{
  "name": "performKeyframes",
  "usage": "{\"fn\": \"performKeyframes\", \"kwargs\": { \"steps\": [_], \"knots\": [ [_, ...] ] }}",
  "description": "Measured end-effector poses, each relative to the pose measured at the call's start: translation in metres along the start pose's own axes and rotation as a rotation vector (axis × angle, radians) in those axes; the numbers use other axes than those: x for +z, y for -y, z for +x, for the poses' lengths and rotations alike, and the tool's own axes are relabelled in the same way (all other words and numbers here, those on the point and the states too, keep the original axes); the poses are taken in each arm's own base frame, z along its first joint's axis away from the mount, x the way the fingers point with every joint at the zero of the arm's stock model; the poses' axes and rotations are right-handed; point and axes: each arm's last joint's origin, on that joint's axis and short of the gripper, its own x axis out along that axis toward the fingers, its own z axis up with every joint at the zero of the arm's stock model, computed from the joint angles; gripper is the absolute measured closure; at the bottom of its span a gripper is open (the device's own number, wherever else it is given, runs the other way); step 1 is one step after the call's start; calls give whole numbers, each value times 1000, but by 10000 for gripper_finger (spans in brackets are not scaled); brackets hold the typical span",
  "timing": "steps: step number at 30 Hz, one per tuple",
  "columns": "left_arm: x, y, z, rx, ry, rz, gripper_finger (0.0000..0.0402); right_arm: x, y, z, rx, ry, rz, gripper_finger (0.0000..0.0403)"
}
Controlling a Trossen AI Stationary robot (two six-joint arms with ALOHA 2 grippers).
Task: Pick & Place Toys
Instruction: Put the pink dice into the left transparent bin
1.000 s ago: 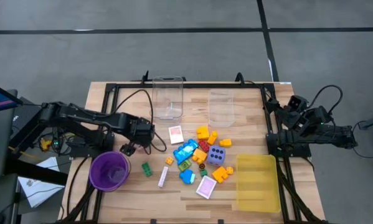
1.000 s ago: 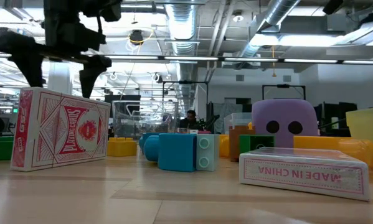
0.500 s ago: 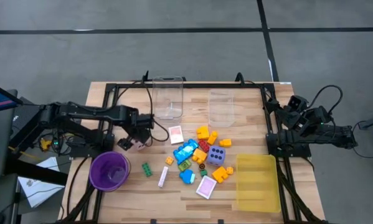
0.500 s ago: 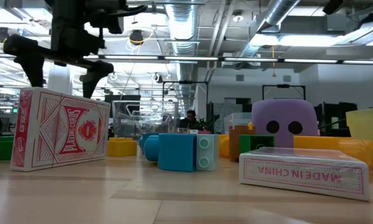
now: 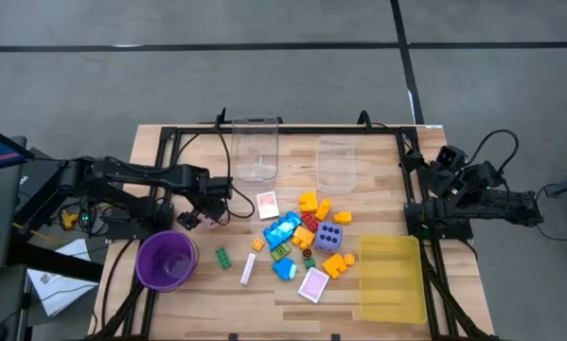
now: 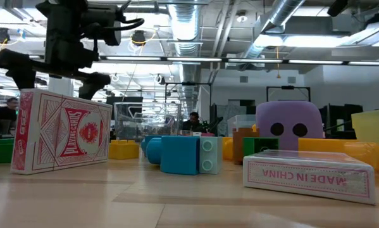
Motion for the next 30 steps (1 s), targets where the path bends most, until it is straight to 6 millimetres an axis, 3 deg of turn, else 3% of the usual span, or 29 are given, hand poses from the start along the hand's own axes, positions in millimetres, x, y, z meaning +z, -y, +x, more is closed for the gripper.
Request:
{"fn": "performKeyframes", "kwargs": {
  "steps": [10, 19, 30],
  "knots": [
    [-5, 4, 22, 30, -13, -5, 3, 0, 0, 0, -7, 8, 0, 110],
    [-6, 5, 23, 46, -32, -63, 37, 1, 1, 0, -23, 22, 0, 110],
    [-7, 4, 23, 50, -36, -116, 42, 1, 1, 0, -30, 30, 1, 110]
  ]
}}
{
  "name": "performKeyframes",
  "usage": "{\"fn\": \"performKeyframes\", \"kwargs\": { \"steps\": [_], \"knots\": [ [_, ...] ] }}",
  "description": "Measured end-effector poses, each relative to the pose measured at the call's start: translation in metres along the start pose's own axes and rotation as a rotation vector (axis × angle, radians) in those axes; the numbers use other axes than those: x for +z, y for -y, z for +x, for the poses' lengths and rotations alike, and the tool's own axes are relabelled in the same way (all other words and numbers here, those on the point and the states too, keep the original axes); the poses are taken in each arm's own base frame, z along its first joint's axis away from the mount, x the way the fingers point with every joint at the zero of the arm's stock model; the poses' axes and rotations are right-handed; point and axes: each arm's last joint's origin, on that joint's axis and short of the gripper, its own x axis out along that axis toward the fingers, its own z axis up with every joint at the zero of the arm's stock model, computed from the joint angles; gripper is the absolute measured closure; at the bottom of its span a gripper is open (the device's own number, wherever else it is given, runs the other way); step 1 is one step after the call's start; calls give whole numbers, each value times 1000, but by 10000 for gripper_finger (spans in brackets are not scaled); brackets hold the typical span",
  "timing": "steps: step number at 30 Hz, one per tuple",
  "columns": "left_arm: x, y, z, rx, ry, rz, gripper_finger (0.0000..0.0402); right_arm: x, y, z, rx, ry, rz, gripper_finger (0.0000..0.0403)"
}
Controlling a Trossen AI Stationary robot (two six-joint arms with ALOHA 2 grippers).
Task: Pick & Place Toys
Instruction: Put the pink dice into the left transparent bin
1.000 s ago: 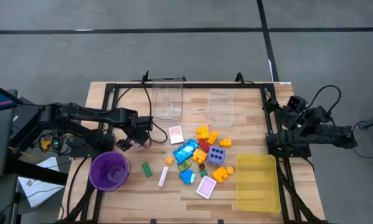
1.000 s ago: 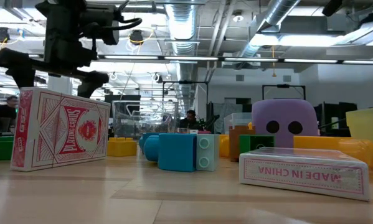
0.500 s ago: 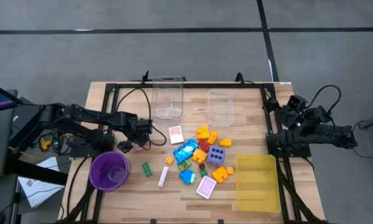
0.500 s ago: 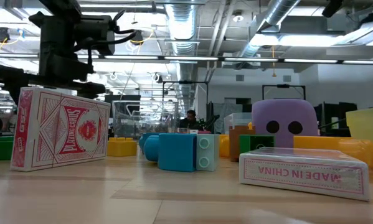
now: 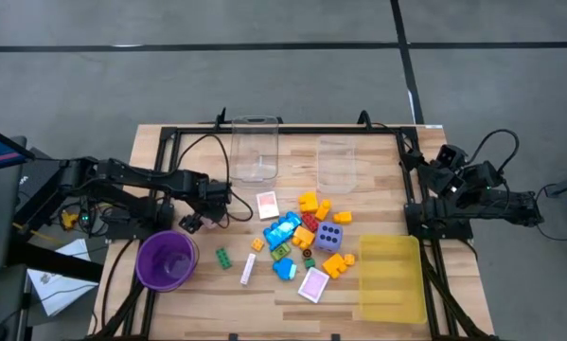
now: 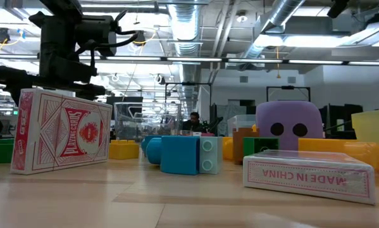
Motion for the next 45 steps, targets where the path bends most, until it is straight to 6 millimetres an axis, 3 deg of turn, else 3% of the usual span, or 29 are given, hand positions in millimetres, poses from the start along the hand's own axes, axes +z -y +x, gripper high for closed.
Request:
{"fn": "performKeyframes", "kwargs": {
  "steps": [6, 22, 35, 40, 45],
  "knots": [
    [-1, 0, -4, 30, 21, -58, 43, 0, 0, 0, 0, 0, 1, 110],
    [-12, 7, -47, 158, 223, -250, 44, 0, 0, 0, 2, -1, 2, 110],
    [18, 17, -90, 226, 418, -277, 48, 0, 0, 0, 5, 1, 0, 110],
    [40, 15, -113, 326, 537, -266, 46, 0, 0, 0, 8, -2, 0, 110],
    [72, -1, -134, 395, 623, -279, 48, 0, 0, 0, 8, -2, 0, 110]
  ]
}}
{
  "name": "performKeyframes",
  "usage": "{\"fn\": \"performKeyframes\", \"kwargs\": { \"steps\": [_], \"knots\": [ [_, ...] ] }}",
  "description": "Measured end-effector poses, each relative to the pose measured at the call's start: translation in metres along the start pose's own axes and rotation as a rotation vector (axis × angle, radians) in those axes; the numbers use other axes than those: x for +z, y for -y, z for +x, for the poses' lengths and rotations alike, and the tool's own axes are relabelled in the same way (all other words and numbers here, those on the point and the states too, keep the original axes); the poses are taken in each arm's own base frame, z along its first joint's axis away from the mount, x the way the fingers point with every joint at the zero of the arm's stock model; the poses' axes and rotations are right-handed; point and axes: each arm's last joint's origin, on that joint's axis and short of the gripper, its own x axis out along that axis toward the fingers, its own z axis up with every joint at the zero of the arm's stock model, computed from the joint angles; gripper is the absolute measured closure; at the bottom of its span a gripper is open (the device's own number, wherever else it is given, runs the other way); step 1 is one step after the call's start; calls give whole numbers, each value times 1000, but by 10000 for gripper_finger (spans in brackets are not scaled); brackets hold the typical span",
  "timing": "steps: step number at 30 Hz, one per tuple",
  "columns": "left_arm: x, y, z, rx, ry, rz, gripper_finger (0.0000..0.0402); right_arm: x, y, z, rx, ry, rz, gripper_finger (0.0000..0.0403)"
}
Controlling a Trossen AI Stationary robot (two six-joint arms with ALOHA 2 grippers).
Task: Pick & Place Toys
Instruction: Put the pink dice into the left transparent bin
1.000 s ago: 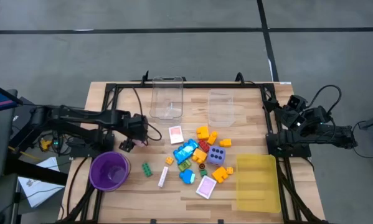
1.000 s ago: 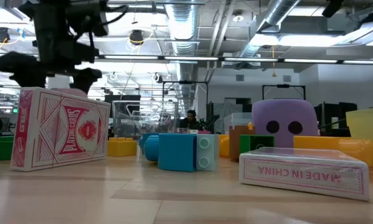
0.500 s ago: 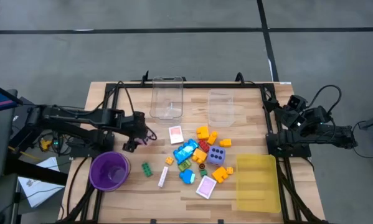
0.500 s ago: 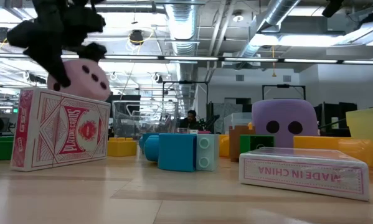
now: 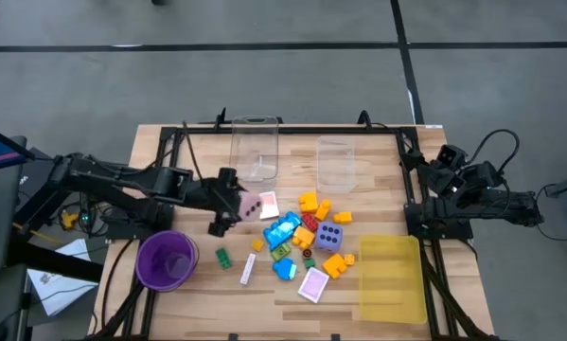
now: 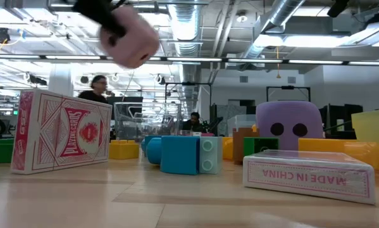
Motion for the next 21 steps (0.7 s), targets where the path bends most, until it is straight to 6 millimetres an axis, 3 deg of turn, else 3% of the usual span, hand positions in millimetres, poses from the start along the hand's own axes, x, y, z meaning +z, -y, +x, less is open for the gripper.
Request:
{"fn": "performKeyframes", "kwargs": {
  "steps": [5, 12, 17, 21],
  "knots": [
    [41, -18, 15, 92, 66, 18, 47, 0, 0, 0, 1, 1, 0, 110],
    [77, -71, 30, 228, 96, -23, 45, 0, 0, 0, 6, 2, 0, 110],
    [90, -114, 24, 354, 158, -36, 44, 1, -1, 0, 7, 2, 0, 110],
    [87, -147, 19, 440, 155, -67, 43, 0, -1, 0, 9, 0, 0, 110]
  ]
}}
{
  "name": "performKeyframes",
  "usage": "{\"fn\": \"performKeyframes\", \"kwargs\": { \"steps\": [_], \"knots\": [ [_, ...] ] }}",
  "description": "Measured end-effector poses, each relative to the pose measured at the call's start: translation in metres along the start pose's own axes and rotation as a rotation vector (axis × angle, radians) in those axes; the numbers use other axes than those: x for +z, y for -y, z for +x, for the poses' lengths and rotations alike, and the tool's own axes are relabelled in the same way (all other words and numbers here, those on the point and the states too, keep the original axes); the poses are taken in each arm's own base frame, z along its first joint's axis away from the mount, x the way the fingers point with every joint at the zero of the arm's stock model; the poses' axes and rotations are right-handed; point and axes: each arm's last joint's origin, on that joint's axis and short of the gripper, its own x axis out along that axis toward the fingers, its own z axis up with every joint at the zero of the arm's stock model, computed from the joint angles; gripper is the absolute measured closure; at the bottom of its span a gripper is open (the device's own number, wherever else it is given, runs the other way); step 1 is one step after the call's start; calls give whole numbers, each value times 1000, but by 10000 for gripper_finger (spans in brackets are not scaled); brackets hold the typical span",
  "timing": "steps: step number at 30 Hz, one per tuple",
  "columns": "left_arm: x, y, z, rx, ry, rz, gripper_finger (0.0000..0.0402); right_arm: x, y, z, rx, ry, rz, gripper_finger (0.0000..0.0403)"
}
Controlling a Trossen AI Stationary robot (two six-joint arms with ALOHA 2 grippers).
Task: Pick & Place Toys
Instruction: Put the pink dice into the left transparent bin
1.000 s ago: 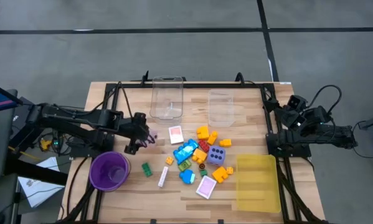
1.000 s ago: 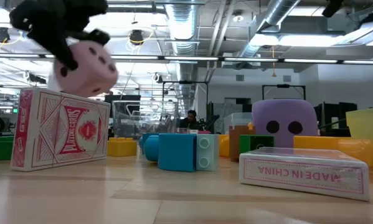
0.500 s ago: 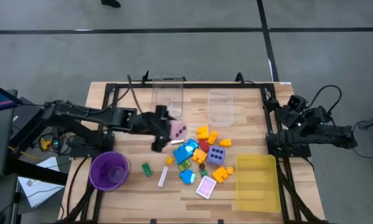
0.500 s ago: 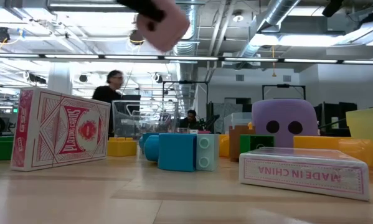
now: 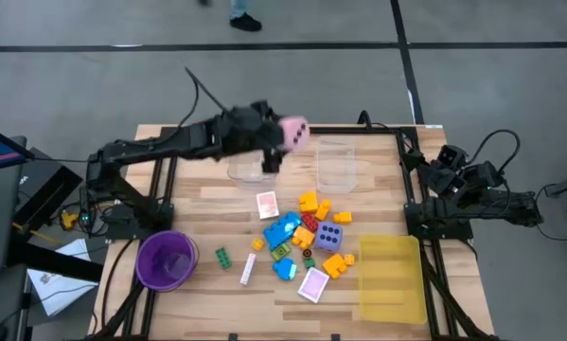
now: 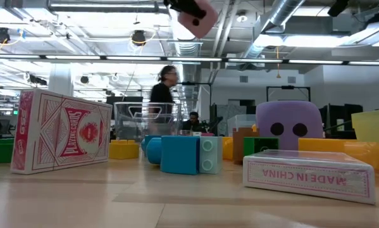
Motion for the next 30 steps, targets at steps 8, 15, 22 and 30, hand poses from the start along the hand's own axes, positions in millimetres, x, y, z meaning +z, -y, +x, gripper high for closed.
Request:
{"fn": "performKeyframes", "kwargs": {
  "steps": [8, 15, 22, 30],
  "knots": [
    [-18, -44, 14, 109, -66, 16, 40, 0, 0, 0, -2, 0, -1, 110],
    [-44, -63, 27, 91, -181, -2, 40, 0, 0, 0, -2, 0, -1, 110],
    [-78, -54, 53, -72, -368, 12, 40, 0, 1, 0, -8, 0, -5, 110],
    [-110, -35, 80, -210, -549, 64, 40, 1, 2, 0, -23, 10, -22, 110]
  ]
}}
